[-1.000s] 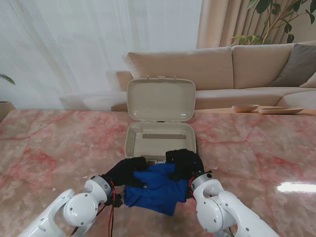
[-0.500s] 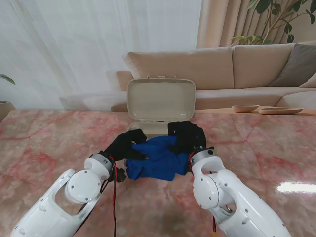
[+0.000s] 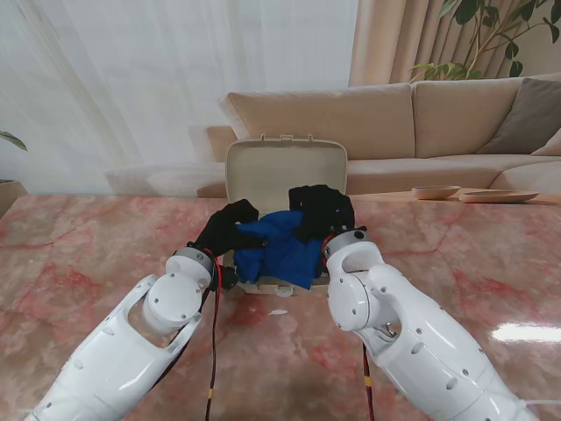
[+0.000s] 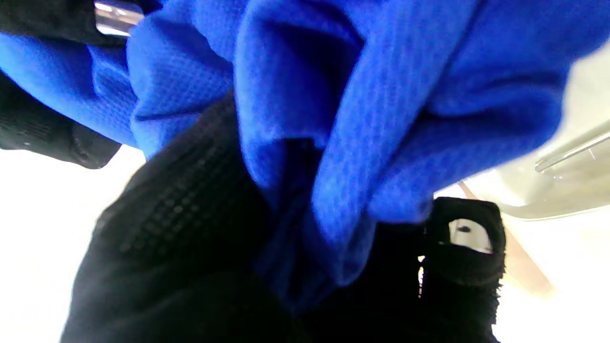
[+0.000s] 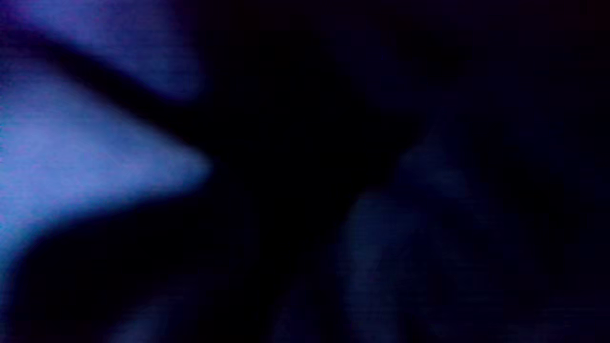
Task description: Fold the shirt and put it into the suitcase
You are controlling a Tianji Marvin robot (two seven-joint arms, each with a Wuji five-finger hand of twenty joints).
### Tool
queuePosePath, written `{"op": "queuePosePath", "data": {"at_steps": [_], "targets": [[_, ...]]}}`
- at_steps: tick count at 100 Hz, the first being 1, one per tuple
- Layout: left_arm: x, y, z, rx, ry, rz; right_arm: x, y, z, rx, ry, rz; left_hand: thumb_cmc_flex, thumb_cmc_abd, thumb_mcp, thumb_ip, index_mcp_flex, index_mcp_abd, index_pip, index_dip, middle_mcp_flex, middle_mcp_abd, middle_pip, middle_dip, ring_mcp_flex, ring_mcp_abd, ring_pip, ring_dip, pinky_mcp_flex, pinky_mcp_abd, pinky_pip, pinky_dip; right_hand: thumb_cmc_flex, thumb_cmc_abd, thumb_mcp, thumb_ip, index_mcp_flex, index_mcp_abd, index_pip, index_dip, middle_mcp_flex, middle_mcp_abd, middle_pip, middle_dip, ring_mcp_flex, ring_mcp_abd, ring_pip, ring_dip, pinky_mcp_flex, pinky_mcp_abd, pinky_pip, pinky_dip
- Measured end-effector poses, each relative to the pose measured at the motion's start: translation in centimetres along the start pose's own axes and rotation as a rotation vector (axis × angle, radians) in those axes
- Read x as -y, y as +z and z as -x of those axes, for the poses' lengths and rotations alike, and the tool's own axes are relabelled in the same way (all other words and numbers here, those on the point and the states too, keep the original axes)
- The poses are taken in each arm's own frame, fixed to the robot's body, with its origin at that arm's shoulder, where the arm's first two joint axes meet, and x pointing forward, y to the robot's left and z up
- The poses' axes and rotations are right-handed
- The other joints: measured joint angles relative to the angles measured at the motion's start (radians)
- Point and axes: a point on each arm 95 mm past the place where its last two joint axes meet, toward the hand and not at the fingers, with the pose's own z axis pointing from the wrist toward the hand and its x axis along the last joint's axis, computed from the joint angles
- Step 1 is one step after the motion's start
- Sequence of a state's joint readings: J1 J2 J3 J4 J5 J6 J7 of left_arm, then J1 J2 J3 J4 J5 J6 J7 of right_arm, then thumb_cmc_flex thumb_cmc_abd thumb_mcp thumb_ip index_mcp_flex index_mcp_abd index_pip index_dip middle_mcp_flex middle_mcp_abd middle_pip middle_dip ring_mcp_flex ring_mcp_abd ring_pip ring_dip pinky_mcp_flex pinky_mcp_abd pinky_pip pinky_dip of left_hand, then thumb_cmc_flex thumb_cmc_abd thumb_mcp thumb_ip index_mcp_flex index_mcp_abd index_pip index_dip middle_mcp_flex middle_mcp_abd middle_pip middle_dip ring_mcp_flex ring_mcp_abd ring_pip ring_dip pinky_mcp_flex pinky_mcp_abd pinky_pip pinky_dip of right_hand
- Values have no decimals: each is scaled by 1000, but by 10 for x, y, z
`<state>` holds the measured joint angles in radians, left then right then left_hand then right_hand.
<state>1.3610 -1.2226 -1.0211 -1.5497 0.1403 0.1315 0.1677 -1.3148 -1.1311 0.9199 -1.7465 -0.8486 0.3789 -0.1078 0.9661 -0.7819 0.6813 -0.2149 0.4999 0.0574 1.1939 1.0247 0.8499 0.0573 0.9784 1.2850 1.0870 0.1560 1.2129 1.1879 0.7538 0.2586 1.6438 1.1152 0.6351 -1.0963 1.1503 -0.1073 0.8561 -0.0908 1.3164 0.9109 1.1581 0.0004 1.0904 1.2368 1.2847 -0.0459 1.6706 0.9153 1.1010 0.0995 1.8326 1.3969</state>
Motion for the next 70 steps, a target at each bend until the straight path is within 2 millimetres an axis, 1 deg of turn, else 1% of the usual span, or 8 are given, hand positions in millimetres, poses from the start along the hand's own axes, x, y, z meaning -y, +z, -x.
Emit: {"op": "queuePosePath", "data": {"at_steps": [21,25,27,33,52,59,65,70], "targets": [[1,15,10,36,-14,15,12,13,3,11,11,-34,2,0,0,0,0,0,0,9,0,3,0,7,0,7,0,0,0,1,-12,0,0,4,1,0,0,0,1,0,0,0,0,2,1,-1,0,0,22,-14,2,84],[2,18,12,43,-11,20,15,15,4,14,11,-42,3,0,0,0,0,0,0,9,0,3,0,7,0,7,0,0,0,2,-15,0,0,8,1,0,-1,0,3,0,0,0,0,2,1,-1,0,0,-2,13,-11,-170],[2,19,14,45,-10,22,17,16,5,16,11,-46,3,0,-1,0,0,0,0,9,0,3,0,7,0,7,0,0,0,2,-22,0,0,8,1,0,-1,0,3,1,0,0,0,2,1,-1,0,0,3,1,-1,-171],[2,23,17,52,-9,25,22,19,8,22,10,-59,10,0,-12,0,0,0,0,10,0,3,0,7,0,7,0,0,0,2,-23,0,0,13,1,0,-4,0,5,7,0,0,0,2,1,-1,-3,0,3,-6,3,-12],[2,34,24,71,-9,43,35,28,16,43,17,-104,44,0,-64,1,1,0,10,10,0,3,-3,6,0,23,-8,0,-13,12,-41,0,0,30,-1,0,-11,0,17,14,-1,-1,0,2,1,-1,-7,0,-21,-10,-1,-15],[0,38,27,78,-5,58,40,31,19,47,12,-120,49,10,-79,1,1,0,11,10,0,4,-4,0,-1,23,-11,0,-21,13,-50,0,0,32,-2,0,-11,0,18,15,-1,-1,0,2,1,-1,-8,0,-1,-16,3,67],[-1,42,30,83,0,72,43,33,21,53,13,-131,56,21,-106,1,1,0,11,10,0,4,-12,-3,-3,24,-22,0,-24,13,-60,0,0,38,-6,0,-12,0,18,15,-1,-1,0,2,1,-1,-9,0,-39,16,-24,-210],[-2,45,32,88,2,82,45,35,23,58,18,-142,57,24,-113,1,1,0,11,19,0,4,-13,-5,-3,24,-24,0,-25,13,-64,0,0,46,-6,0,-22,0,25,15,-8,-1,0,2,1,-1,-17,0,-20,-14,2,-46]]}}
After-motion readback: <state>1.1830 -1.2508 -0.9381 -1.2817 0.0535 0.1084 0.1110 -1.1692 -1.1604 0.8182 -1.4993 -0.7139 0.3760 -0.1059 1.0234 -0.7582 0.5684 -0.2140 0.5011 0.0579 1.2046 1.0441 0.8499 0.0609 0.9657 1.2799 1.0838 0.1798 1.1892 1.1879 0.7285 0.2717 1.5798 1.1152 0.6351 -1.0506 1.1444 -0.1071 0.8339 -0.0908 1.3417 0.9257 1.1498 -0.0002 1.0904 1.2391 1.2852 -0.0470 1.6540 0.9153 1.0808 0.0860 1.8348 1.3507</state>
